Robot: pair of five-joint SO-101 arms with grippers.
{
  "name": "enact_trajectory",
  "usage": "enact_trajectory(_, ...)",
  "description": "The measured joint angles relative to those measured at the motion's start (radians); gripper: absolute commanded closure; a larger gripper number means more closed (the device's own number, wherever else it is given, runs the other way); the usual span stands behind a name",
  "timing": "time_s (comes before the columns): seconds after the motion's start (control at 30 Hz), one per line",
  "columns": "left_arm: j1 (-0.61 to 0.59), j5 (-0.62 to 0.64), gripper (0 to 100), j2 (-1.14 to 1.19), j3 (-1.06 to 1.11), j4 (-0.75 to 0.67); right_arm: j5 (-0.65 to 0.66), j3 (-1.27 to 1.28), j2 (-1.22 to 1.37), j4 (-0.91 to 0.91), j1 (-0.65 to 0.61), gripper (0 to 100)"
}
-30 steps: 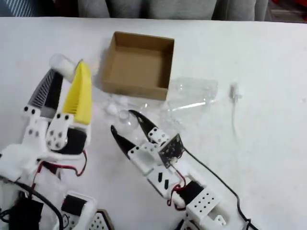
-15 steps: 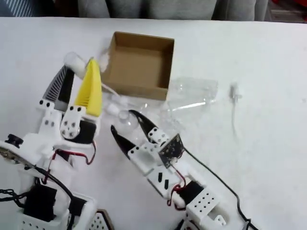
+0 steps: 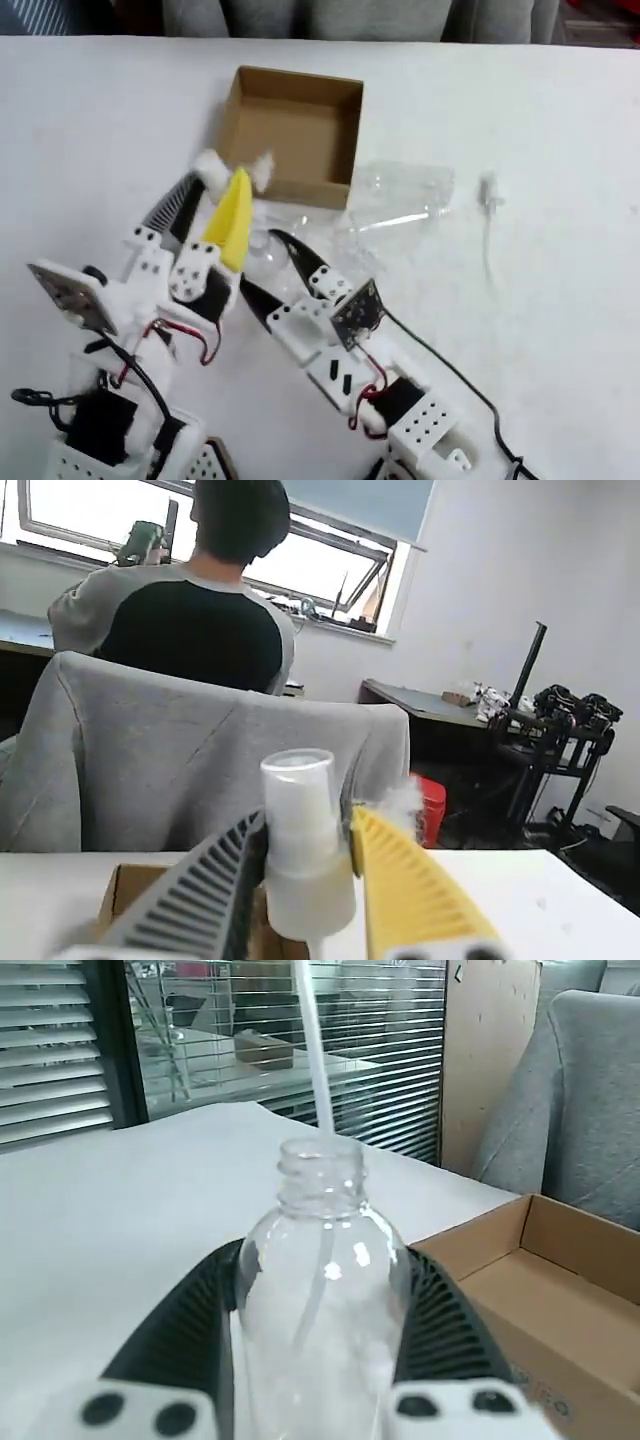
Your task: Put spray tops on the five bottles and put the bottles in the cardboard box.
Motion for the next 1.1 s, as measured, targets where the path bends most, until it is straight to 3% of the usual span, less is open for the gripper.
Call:
enact_trajectory(0.43, 0.035, 0.003, 98, -0.175, 0.276, -0.025, 0.000, 0.000, 0.000, 0.003, 0.002, 98.4)
enact_trajectory(0.9, 0.069, 0.000, 98, -0.227, 0.304, 0.017, 0.000, 0.000, 0.000, 0.034, 0.000, 98.4)
enact_trajectory(1.1, 0.069, -0.118, 98, -0.232, 0.304, 0.040, 0.000, 0.000, -0.003, 0.038, 0.000, 98.4)
